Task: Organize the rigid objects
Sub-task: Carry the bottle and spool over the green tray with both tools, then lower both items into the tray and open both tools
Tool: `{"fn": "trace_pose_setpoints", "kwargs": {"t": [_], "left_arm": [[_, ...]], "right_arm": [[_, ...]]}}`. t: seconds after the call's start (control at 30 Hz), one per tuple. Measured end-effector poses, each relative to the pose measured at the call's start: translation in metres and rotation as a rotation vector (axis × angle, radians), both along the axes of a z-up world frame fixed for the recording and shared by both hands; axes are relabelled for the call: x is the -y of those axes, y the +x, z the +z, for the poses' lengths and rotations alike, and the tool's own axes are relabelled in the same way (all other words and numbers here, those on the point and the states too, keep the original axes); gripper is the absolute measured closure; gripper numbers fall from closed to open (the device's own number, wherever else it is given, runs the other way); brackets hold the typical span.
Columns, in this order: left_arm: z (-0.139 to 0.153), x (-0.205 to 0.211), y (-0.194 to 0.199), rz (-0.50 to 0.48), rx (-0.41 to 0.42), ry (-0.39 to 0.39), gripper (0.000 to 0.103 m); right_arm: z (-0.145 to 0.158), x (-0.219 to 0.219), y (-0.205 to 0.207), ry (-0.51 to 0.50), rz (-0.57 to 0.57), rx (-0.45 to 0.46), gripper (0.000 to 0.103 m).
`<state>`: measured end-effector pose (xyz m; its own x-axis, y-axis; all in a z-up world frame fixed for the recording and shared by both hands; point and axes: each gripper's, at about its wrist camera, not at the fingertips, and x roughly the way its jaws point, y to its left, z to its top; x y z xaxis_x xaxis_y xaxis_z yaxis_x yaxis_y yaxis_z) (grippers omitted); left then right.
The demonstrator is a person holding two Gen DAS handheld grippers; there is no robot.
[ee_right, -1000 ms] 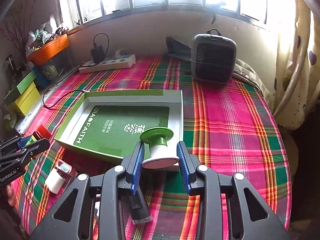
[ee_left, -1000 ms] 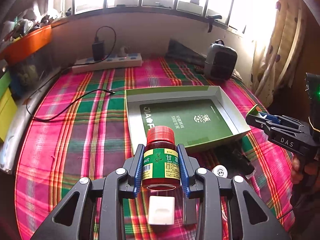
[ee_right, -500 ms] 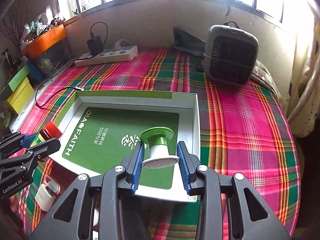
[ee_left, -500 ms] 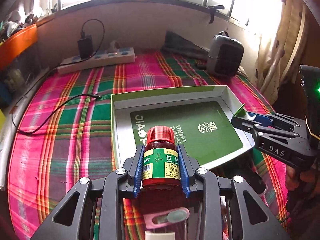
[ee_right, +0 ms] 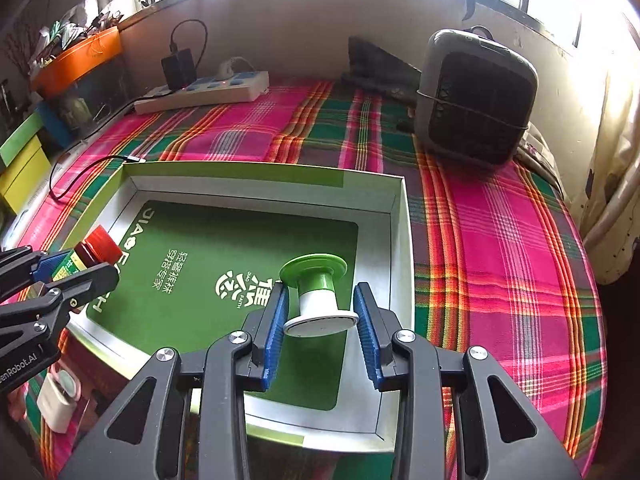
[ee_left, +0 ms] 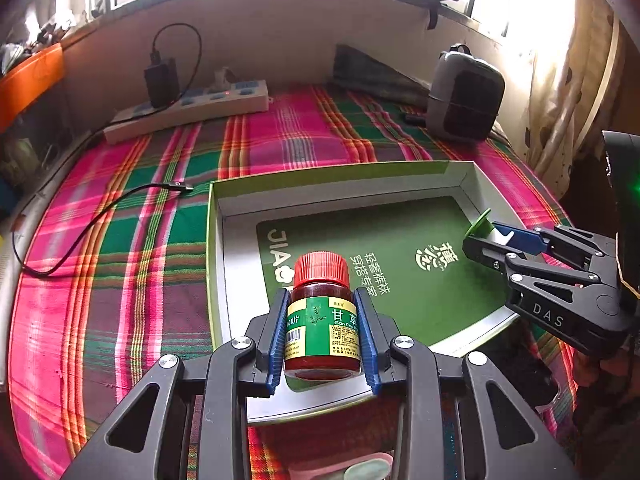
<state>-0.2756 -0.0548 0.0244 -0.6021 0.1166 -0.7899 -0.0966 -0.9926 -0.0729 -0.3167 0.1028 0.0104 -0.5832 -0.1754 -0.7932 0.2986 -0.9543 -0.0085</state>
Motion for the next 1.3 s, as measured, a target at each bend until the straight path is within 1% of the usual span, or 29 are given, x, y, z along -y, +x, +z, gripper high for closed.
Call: {"fn": "trace_pose_setpoints", "kwargs": {"t": [0.6,0.7,0.87,1.1,1.3], "left_arm": [[-0.006,0.000,-0.003,0.013,0.019,-0.001,0.072],[-0.005,-0.001,-0.003,0.012,0.017,0.004,0.069],[-0.005,-0.001,-0.002,0.006,0.018,0.008,0.066],[-0.004,-0.001,0.000,0.009,0.015,0.017,0.063],[0.001,0.000,0.006,0.022,-0.001,0.020,0.057]], "right_arm": [[-0.002,0.004,0.001,0.000,0.014,-0.007,0.068],[-0.001,0.005,0.001,-0.009,0.015,-0.007,0.065],[0.000,0.008,0.003,-0.016,0.021,-0.009,0.058],[0.003,0.006,0.007,-0.017,0.013,-0.028,0.057],[0.007,0.005,0.011,-0.026,0.018,-0.043,0.057]]}}
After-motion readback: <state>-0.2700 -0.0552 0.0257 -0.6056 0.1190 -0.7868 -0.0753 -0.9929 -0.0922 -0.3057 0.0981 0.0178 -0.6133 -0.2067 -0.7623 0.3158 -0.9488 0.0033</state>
